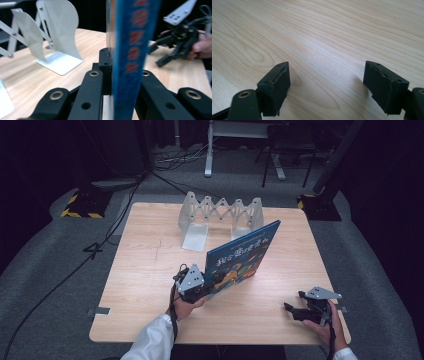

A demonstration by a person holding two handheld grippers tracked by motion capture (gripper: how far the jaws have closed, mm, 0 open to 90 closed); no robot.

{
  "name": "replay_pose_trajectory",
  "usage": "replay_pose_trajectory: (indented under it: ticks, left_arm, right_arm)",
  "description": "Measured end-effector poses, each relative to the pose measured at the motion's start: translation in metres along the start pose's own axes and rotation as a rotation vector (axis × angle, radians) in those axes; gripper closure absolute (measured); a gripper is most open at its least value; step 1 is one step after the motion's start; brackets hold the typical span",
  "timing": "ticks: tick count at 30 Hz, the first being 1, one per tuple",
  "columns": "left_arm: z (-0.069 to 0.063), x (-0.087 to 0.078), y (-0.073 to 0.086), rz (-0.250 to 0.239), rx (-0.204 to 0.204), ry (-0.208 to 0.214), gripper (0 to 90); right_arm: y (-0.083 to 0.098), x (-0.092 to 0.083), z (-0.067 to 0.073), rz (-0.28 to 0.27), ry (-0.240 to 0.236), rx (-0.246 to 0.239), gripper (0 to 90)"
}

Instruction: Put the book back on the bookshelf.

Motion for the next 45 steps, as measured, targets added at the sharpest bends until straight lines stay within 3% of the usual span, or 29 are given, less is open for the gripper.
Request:
replay_pose_trajectory:
  ticks: [4,7,14,25,35,40,45]
  left_arm:
    - [0.005,0.0,-0.008,-0.017,-0.032,-0.019,82.9]
    - [0.01,-0.002,-0.012,-0.024,-0.032,-0.043,83.0]
    - [0.024,-0.011,-0.022,-0.018,-0.022,-0.085,83.0]
    - [0.046,-0.03,-0.031,0.011,0.008,-0.179,83.1]
    - [0.074,-0.048,-0.031,-0.011,-0.027,-0.267,83.0]
    - [0.082,-0.052,-0.035,-0.004,-0.019,-0.306,83.0]
    - [0.09,-0.06,-0.04,-0.048,-0.041,-0.351,83.0]
  right_arm:
    - [0.001,-0.001,0.0,-0.003,-0.005,0.006,23.4]
    - [0.0,0.0,0.001,-0.005,-0.004,0.002,23.7]
    - [0.001,-0.004,0.002,-0.068,0.032,-0.005,26.0]
    - [0.001,-0.003,0.007,-0.048,0.052,-0.047,27.0]
    - [0.001,-0.003,0.005,-0.049,0.048,-0.044,27.2]
    - [0.001,-0.003,0.006,-0.052,0.047,-0.047,28.7]
    - [0.001,-0.004,0.005,-0.055,0.031,-0.049,30.9]
Point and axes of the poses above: each handheld gripper's, and its own axes: x roughly forward along the jaws, y roughly out of its underside, z roughly to its left, the point moved 1 cm from there along x, roughly forward along the jaws, and after that the axes turned 7 degrees about -y, right-handed, at the moved point
